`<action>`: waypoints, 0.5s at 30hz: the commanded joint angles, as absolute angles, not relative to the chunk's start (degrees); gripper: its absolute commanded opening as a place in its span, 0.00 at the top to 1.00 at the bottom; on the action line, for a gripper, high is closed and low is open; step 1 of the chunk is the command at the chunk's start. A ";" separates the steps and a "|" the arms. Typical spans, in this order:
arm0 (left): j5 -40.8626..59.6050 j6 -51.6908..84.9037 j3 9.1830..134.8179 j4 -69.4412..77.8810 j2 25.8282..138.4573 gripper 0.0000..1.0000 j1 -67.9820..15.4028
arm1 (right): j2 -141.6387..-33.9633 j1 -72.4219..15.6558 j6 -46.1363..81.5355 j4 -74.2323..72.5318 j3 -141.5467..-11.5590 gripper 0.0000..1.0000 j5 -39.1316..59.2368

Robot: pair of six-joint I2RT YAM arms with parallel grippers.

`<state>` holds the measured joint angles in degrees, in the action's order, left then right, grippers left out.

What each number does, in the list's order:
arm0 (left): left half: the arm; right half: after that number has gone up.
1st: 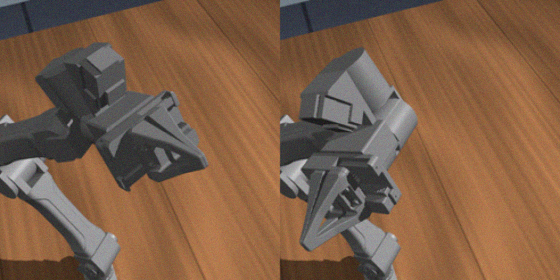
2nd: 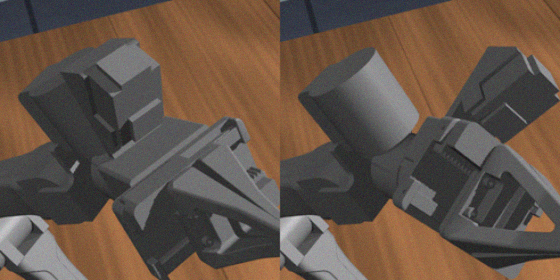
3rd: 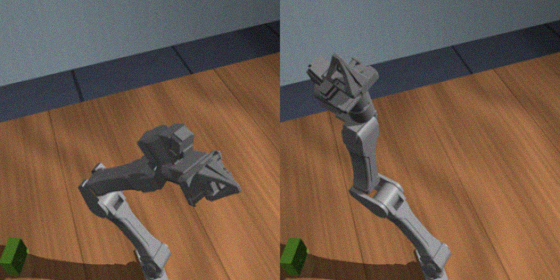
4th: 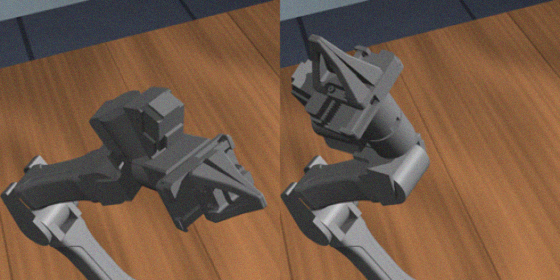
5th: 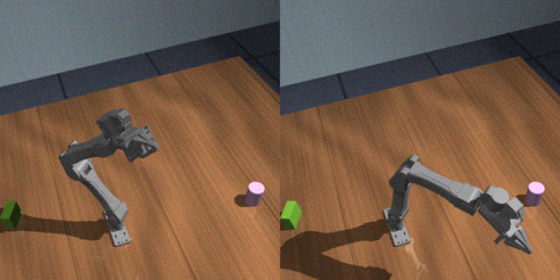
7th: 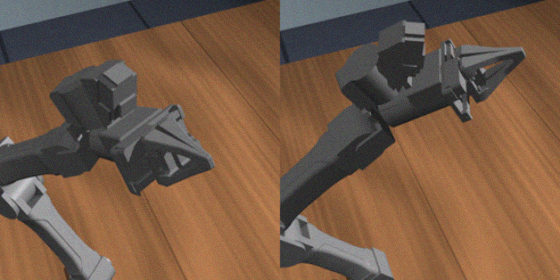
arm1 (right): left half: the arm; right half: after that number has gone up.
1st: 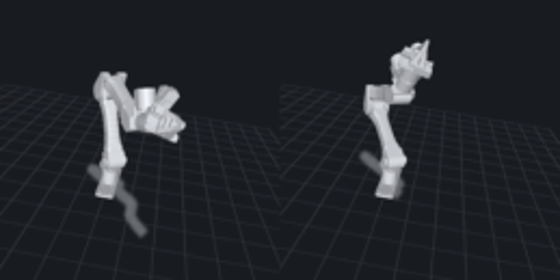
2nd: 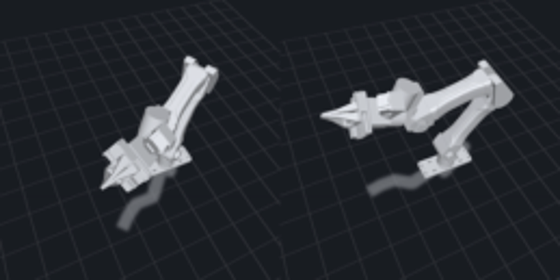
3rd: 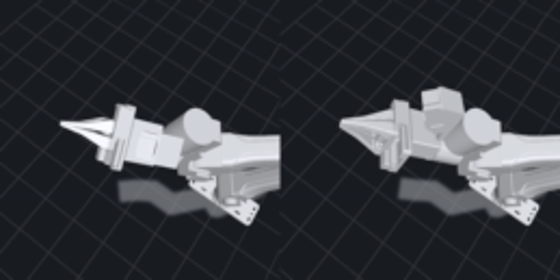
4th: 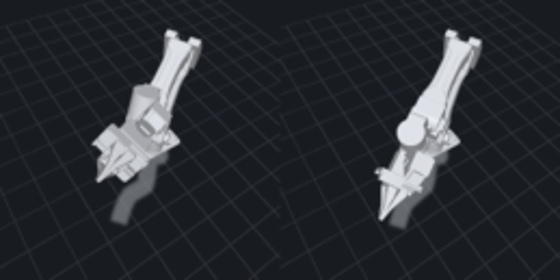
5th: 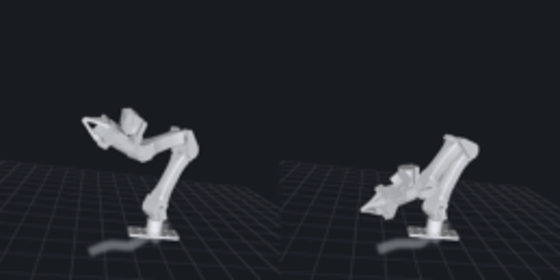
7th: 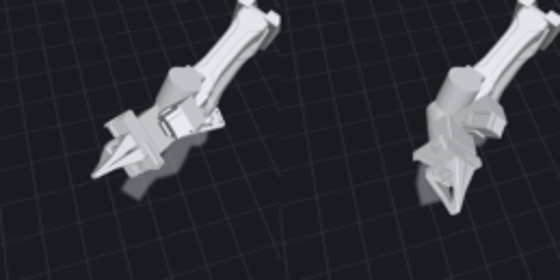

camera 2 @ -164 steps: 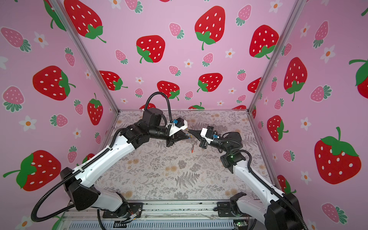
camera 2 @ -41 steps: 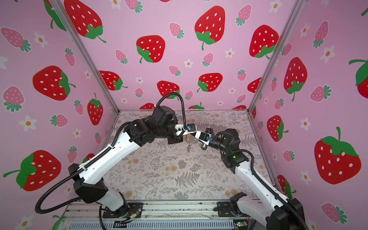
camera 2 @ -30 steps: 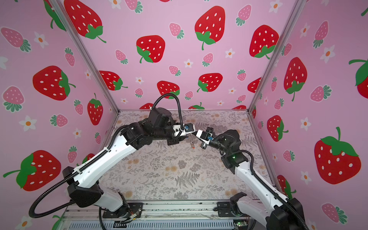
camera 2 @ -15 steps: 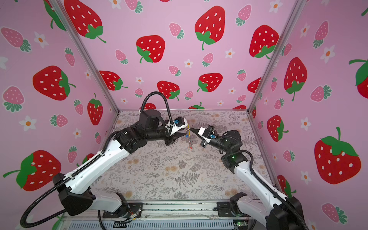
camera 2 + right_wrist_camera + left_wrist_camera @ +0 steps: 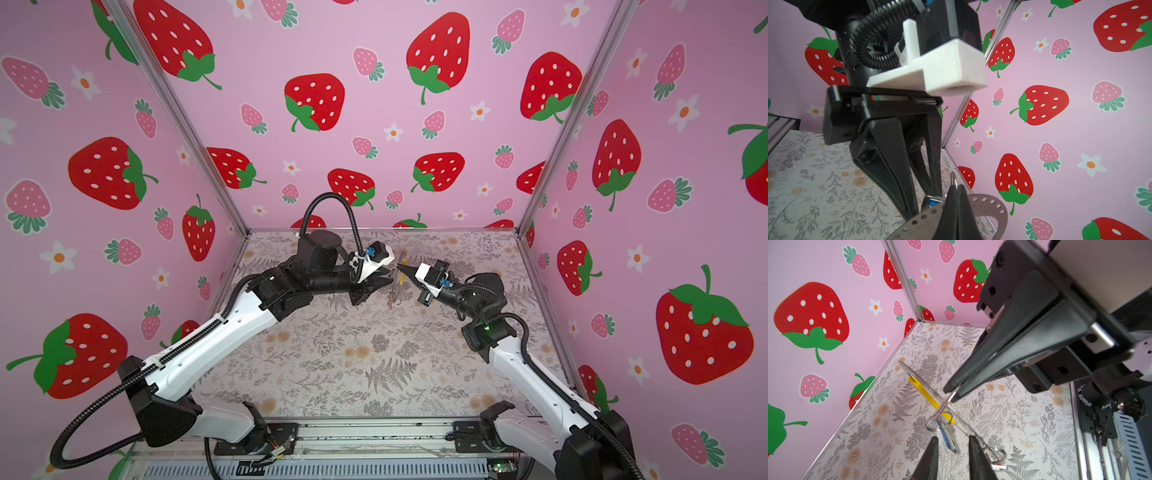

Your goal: Put the keys on the keyring

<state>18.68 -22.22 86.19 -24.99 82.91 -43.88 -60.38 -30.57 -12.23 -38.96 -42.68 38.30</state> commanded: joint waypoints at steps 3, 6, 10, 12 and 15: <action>19.25 -21.39 88.32 -24.08 84.15 0.75 -43.96 | -59.98 -30.32 -11.07 -42.89 -42.10 1.00 38.10; 19.17 -21.36 88.46 -23.93 84.43 0.77 -43.97 | -60.16 -30.33 -10.90 -43.07 -42.10 1.00 38.23; 18.90 -21.53 88.64 -23.73 84.55 0.85 -44.01 | -60.08 -30.37 -10.81 -43.31 -41.77 1.00 38.00; 18.90 -21.50 88.81 -23.58 84.55 0.87 -43.95 | -59.94 -30.32 -10.65 -43.54 -41.58 1.00 37.88; 18.90 -21.74 89.04 -23.65 84.60 0.89 -43.95 | -60.03 -30.32 -10.28 -44.01 -41.40 1.00 37.75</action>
<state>18.48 -21.26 86.21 -24.43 84.40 -43.88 -60.38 -30.57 -11.49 -40.82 -41.71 37.95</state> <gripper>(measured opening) 0.116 0.039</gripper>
